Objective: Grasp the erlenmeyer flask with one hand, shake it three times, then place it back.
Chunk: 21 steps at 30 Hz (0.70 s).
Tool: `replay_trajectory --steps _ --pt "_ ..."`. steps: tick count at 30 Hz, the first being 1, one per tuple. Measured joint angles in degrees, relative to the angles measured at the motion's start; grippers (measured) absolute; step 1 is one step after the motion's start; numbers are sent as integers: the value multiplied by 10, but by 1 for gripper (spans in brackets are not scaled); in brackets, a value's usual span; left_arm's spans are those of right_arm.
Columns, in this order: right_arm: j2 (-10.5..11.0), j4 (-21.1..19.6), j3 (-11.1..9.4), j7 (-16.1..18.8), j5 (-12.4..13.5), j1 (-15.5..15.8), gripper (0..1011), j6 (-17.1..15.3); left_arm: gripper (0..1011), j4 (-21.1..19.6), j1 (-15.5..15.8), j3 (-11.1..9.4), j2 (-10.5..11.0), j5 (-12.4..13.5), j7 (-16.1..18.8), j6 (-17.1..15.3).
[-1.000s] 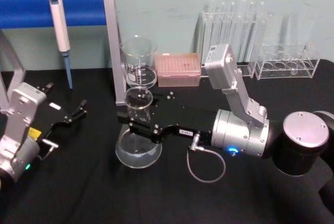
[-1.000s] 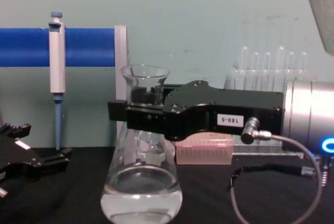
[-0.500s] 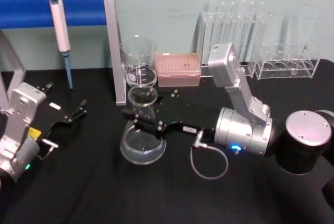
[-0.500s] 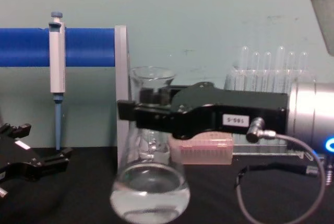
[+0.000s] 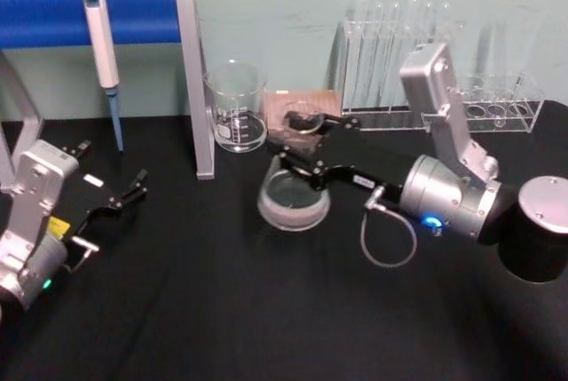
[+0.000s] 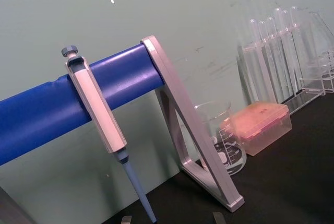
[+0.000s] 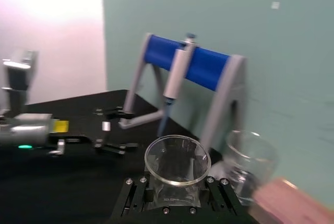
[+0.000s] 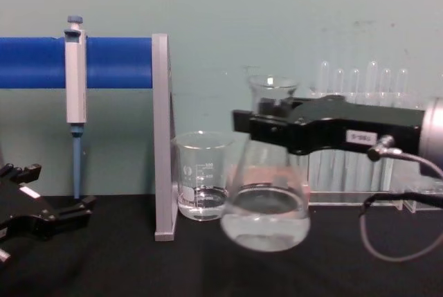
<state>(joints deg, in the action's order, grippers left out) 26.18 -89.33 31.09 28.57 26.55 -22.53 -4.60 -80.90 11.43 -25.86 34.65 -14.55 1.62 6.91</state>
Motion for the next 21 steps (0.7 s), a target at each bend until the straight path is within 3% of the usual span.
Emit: replay_trajectory --steps 5,21 --pt "0 9 -26 -27 -8 7 449 -1 1001 0 0 0 0 0 0 0" --pt "-8 28 -82 -71 -27 21 449 -4 1001 0 0 0 0 0 0 0"
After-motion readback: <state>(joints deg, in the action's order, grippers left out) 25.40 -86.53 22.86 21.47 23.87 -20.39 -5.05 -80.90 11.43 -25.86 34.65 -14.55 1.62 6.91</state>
